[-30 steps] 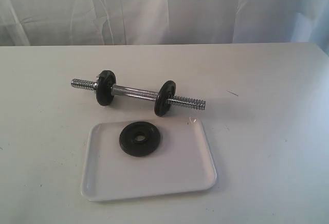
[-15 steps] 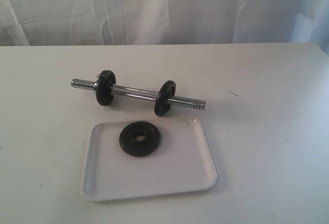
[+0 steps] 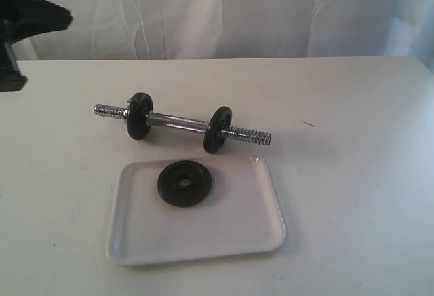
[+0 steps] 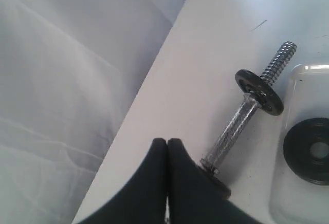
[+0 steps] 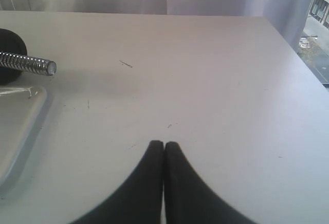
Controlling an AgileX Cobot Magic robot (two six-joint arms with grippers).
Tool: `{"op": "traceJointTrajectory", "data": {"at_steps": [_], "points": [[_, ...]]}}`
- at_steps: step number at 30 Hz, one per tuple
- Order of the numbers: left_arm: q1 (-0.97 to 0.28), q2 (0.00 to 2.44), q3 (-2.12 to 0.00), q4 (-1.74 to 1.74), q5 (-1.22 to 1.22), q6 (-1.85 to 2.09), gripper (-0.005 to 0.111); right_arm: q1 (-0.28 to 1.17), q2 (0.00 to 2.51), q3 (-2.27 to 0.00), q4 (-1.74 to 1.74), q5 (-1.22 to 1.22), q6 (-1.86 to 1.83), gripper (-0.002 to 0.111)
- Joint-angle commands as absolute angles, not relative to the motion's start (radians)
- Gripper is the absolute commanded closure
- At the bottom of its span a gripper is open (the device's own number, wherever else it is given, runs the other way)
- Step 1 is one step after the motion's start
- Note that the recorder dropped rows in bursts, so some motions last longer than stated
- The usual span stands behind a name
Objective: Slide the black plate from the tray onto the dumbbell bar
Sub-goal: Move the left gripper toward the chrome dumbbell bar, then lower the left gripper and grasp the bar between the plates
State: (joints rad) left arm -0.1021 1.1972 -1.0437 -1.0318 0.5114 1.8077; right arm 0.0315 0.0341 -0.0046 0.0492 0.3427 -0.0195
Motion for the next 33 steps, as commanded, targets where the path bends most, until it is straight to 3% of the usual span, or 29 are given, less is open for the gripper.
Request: {"op": "traceJointTrajectory", "data": {"at_steps": [1, 4, 10, 12, 23, 33], "points": [[-0.209, 1.329, -1.115, -1.039, 0.466, 1.841, 0.105, 0.029, 0.032, 0.000, 0.053, 0.331, -0.021, 0.108], [-0.267, 1.411, -1.161, -0.992, 0.457, 1.848, 0.094, 0.029, 0.032, 0.000, 0.053, 0.331, -0.021, 0.108], [-0.350, 1.568, -1.211, -0.974, 0.283, 1.936, 0.051, 0.029, 0.032, 0.000, 0.053, 0.331, -0.021, 0.108], [-0.372, 1.616, -1.220, -0.974, 0.219, 1.980, 0.044, 0.029, 0.032, 0.000, 0.053, 0.331, -0.021, 0.108], [-0.470, 1.845, -1.266, -0.938, 0.103, 2.101, 0.042, 0.029, 0.032, 0.000, 0.053, 0.331, -0.021, 0.108], [-0.472, 1.968, -1.281, -0.755, 0.018, 2.115, 0.042, 0.029, 0.032, 0.000, 0.053, 0.331, -0.021, 0.108]]}}
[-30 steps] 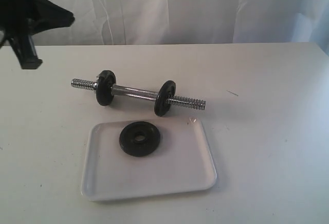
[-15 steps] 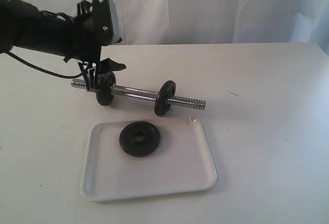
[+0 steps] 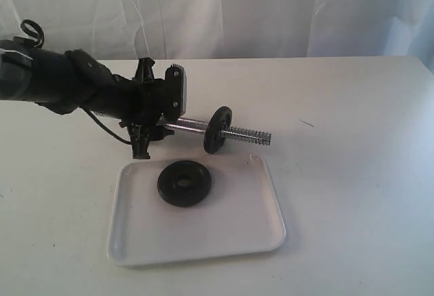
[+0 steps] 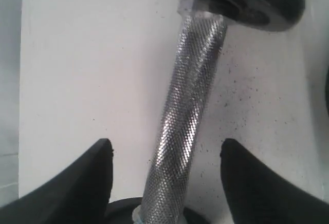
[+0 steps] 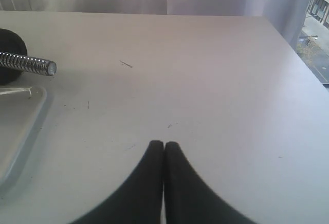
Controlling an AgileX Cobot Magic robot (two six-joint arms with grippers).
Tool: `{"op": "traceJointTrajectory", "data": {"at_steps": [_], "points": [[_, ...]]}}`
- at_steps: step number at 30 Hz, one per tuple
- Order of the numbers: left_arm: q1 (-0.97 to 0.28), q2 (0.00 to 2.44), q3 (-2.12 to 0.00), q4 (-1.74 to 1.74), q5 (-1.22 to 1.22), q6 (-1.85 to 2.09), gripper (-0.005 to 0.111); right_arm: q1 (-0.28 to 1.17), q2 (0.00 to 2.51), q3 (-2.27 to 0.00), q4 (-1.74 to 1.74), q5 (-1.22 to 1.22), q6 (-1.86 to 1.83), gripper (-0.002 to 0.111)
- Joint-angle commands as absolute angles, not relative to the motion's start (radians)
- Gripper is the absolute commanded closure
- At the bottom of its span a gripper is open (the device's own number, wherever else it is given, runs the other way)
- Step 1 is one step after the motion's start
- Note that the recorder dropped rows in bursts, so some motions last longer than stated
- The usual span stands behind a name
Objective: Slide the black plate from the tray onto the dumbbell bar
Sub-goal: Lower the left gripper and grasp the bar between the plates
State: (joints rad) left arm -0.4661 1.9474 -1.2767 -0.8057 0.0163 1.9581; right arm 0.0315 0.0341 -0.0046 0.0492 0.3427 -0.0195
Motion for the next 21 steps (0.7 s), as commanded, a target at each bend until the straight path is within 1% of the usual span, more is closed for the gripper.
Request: {"op": "traceJointTrajectory", "data": {"at_steps": [1, 5, 11, 19, 21], "points": [[-0.472, 1.982, -1.281, -0.743, 0.000, 2.115, 0.042, 0.029, 0.032, 0.000, 0.053, 0.331, -0.021, 0.108], [-0.472, 2.019, -1.305, -0.739, -0.027, 2.115, 0.042, 0.029, 0.032, 0.000, 0.053, 0.331, -0.021, 0.108], [-0.490, 2.105, -1.418, -0.739, 0.000, 2.115, 0.042, 0.029, 0.032, 0.000, 0.053, 0.331, -0.021, 0.108], [-0.511, 2.184, -1.474, -0.739, 0.000, 2.115, 0.042, 0.029, 0.032, 0.000, 0.053, 0.331, -0.021, 0.108], [-0.513, 2.198, -1.479, -0.739, 0.000, 2.115, 0.045, 0.029, 0.032, 0.000, 0.053, 0.331, -0.021, 0.108]]}}
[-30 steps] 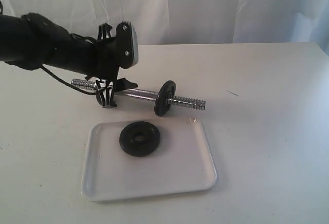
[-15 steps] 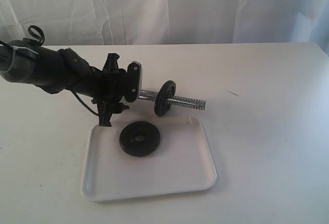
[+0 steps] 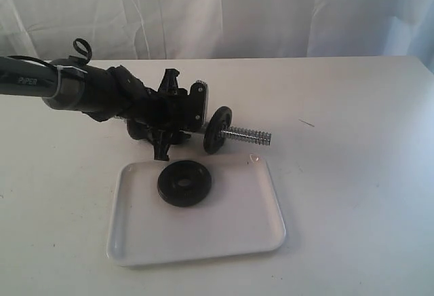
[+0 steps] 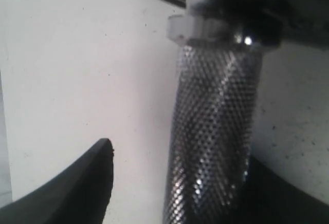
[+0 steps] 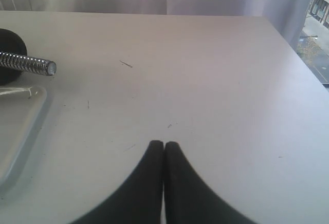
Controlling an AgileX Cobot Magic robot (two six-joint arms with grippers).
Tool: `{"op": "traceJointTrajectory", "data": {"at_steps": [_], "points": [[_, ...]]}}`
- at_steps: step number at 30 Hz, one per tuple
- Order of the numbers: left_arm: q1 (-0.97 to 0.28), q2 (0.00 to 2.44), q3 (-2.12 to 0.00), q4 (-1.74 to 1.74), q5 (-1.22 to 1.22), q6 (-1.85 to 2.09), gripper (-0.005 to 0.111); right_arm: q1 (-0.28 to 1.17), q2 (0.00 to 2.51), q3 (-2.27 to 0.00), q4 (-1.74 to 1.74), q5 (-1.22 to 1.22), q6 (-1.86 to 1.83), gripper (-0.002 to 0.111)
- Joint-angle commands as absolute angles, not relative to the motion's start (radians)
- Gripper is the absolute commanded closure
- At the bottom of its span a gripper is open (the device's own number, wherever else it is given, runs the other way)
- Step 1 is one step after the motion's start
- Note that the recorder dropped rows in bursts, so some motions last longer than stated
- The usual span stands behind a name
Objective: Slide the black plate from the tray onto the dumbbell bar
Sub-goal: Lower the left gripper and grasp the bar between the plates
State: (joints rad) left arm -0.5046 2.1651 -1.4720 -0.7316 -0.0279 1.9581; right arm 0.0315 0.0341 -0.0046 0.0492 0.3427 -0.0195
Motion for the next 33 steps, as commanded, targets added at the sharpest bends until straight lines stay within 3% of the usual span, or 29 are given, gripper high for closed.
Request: {"op": "traceJointTrajectory", "data": {"at_steps": [1, 3, 8, 11, 33], "points": [[-0.513, 2.202, -1.479, -0.739, -0.005, 2.115, 0.046, 0.029, 0.032, 0.000, 0.053, 0.331, -0.021, 0.108], [-0.513, 2.210, -1.479, -0.739, -0.005, 2.102, 0.054, 0.029, 0.032, 0.000, 0.053, 0.331, -0.021, 0.108], [-0.513, 2.212, -1.479, -0.739, -0.007, 2.089, 0.092, 0.029, 0.032, 0.000, 0.053, 0.331, -0.021, 0.108], [-0.513, 2.212, -1.479, -0.753, -0.007, 2.063, 0.107, 0.029, 0.032, 0.000, 0.053, 0.331, -0.021, 0.108], [-0.513, 2.140, -1.479, -0.877, -0.032, 1.643, 0.107, 0.029, 0.032, 0.000, 0.053, 0.331, -0.021, 0.108]]}}
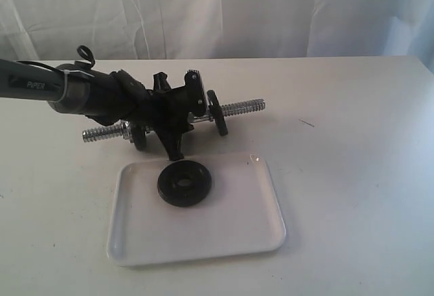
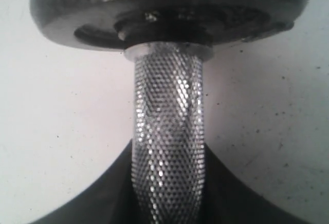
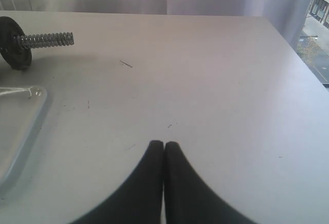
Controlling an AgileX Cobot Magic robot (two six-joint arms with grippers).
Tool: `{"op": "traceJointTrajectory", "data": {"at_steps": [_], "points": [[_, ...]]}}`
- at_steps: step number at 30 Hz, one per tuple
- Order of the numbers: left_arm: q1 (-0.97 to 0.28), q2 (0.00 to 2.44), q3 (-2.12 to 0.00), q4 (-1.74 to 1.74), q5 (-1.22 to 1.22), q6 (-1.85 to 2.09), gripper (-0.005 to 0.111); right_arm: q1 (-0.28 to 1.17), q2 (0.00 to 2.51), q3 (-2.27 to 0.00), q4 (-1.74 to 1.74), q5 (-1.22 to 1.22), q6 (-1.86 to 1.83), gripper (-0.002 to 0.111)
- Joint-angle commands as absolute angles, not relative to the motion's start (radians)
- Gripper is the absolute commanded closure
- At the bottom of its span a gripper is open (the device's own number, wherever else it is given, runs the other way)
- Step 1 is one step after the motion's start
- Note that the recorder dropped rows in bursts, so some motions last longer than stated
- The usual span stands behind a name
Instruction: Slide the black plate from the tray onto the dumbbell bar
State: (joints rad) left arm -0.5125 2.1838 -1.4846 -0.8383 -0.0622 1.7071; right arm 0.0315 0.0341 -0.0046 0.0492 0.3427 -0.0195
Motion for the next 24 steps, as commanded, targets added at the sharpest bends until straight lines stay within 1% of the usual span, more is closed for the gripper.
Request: {"op": "traceJointTrajectory", "data": {"at_steps": [1, 11, 18, 24], "points": [[-0.513, 2.135, -1.479, -0.885, -0.031, 1.643, 0.107, 0.029, 0.032, 0.000, 0.053, 0.331, -0.021, 0.108], [-0.513, 2.112, -1.477, -0.890, -0.028, 1.565, 0.107, 0.029, 0.032, 0.000, 0.053, 0.331, -0.021, 0.108], [-0.513, 2.100, -1.477, -0.890, 0.067, 1.513, 0.107, 0.029, 0.032, 0.000, 0.053, 0.331, -0.021, 0.108], [-0.511, 2.052, -1.477, -0.890, 0.058, 1.509, 0.107, 0.029, 0.032, 0.000, 0.053, 0.331, -0.021, 0.108]]}}
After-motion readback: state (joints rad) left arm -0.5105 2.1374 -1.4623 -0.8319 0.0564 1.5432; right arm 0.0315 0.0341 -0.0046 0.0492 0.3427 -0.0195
